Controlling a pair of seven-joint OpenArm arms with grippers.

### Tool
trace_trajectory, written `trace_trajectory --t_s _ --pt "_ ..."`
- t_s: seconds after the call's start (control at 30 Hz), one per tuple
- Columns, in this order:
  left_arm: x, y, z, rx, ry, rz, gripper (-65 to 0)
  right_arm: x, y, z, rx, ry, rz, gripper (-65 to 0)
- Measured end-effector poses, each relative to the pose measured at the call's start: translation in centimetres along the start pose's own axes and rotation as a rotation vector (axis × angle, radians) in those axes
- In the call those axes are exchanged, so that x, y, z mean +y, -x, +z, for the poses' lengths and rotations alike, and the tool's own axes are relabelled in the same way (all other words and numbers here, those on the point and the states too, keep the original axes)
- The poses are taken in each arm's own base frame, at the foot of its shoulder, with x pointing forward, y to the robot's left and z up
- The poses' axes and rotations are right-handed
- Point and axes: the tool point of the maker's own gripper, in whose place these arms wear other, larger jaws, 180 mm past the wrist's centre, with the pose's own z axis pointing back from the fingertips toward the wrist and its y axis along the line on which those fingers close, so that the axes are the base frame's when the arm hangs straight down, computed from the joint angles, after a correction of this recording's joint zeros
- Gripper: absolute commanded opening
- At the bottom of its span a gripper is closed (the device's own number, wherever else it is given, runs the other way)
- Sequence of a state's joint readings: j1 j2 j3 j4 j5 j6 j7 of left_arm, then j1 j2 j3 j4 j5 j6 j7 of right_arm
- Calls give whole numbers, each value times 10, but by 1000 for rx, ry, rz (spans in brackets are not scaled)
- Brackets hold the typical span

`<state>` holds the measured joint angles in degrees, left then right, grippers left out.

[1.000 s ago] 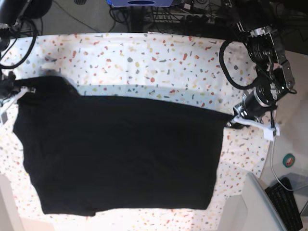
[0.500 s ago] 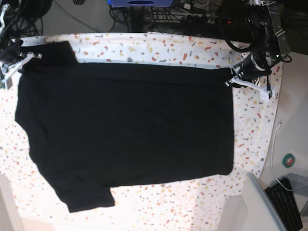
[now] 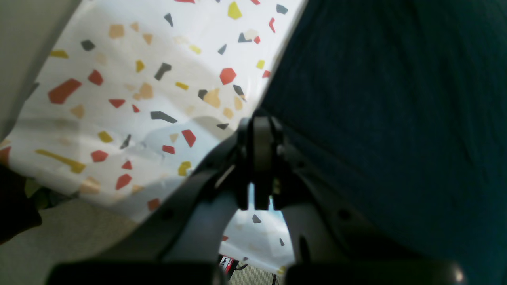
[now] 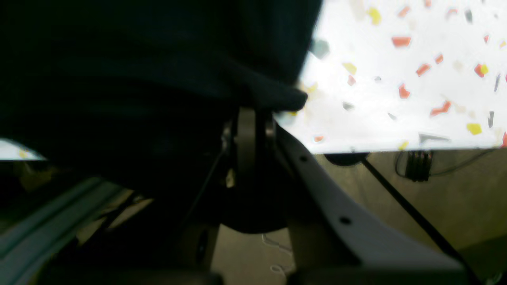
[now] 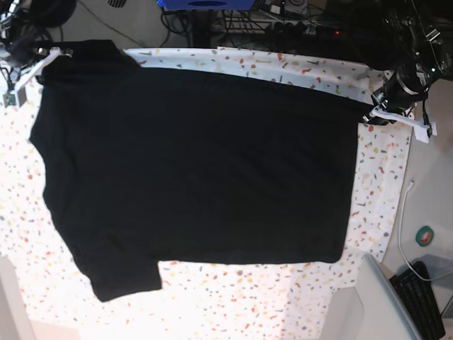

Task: Layout the t-shirt on the table in an organized manner, then fold the t-shirt properly
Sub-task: 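Drag the held shirt edge with both grippers to straighten it, then release and regrasp the shirt's shoulder edge with both grippers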

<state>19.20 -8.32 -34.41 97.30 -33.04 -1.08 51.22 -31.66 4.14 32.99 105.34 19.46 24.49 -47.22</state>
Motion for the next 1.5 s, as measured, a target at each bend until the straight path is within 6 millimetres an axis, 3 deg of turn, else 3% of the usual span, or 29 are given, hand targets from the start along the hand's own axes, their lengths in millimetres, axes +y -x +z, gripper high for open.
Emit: trace_trajectory --t_s 0.23,0.37,0.47,0.53,0.67,0.93,1.13,1.37,1.5 --pt "0 -6 1 -14 -3 -2 -650 35 0 -2 24 -72 59 -650" --pt "-24 -28 15 -88 43 -43 -650 38 -23 -5 -25 -77 67 -650" --pt "-34 -39 14 -113 63 -42 -650 32 -35 0 -13 -57 102 -650" --pt "-34 -46 12 -126 60 -36 -650 28 -53 -1 -19 -39 117 -650" --pt "-38 -51 0 -119 73 -5 -650 23 -110 1 -112 -27 139 -650" --pt "-54 -71 -30 -112 111 66 -650 18 -165 -27 -87 -51 129 -650" --pt "-62 -81 -46 -103 129 110 -650 44 -178 -58 -65 -133 165 -650" --pt "-53 -92 -57 -103 35 49 -650 64 -192 -86 -41 -185 207 -650" --pt "-56 -92 -66 -88 26 40 -650 67 -189 -101 -16 -203 189 -650"
